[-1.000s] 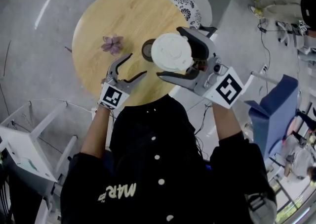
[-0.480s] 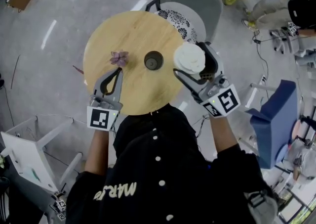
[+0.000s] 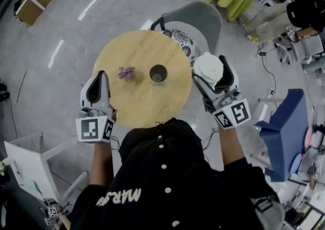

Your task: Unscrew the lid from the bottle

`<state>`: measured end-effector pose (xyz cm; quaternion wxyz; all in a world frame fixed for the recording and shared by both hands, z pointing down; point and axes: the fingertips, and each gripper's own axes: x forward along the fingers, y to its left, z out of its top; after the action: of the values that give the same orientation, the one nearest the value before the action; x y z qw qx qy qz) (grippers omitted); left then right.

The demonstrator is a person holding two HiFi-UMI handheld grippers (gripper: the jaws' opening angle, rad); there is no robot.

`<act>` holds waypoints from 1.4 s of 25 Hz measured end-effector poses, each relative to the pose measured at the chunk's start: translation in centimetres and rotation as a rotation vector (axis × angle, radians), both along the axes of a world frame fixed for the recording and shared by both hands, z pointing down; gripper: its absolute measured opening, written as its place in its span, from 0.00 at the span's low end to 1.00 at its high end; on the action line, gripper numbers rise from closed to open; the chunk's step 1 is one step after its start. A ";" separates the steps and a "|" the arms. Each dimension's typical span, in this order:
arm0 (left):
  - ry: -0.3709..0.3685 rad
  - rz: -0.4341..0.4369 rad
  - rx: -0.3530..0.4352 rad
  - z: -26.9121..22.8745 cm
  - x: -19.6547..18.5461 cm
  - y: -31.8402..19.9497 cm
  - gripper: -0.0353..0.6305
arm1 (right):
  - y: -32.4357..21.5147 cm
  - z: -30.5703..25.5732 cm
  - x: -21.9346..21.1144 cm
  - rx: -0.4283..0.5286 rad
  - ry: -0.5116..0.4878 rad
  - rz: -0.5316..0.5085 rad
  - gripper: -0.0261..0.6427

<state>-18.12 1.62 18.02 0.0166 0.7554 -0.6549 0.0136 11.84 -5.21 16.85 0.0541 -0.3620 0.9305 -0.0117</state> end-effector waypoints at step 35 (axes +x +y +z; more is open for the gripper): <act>-0.112 -0.009 0.080 -3.7 0.2 3.1 0.06 | 2.5 -1.3 1.2 0.038 -0.004 0.065 0.74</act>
<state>-17.96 4.76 14.35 -0.0503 0.7507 -0.6581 0.0295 13.02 -2.71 15.57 0.0634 -0.3907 0.9183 0.0071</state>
